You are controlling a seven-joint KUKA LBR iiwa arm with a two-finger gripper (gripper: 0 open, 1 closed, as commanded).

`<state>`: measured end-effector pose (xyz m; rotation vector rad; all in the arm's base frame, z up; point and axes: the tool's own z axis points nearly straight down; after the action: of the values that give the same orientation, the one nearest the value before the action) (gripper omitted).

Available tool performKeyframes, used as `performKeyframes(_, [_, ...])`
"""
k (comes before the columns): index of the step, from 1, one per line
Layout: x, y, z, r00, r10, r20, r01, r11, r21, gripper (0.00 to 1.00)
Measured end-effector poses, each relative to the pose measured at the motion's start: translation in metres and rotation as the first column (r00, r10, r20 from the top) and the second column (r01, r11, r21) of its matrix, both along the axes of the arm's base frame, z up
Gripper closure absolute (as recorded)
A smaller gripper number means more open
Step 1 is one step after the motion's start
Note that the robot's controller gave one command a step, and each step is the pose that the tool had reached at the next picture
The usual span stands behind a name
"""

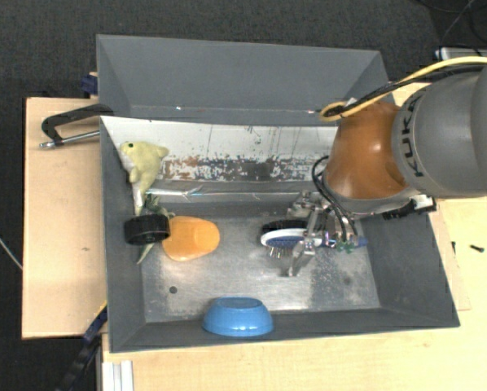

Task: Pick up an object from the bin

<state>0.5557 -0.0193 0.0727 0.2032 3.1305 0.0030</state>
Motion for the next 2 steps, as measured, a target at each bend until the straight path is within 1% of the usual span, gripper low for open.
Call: performKeyframes(2, [0.0027, 0.0011, 0.0030, 1.000, 0.001, 0.001, -0.001, 1.000, -0.001, 0.00])
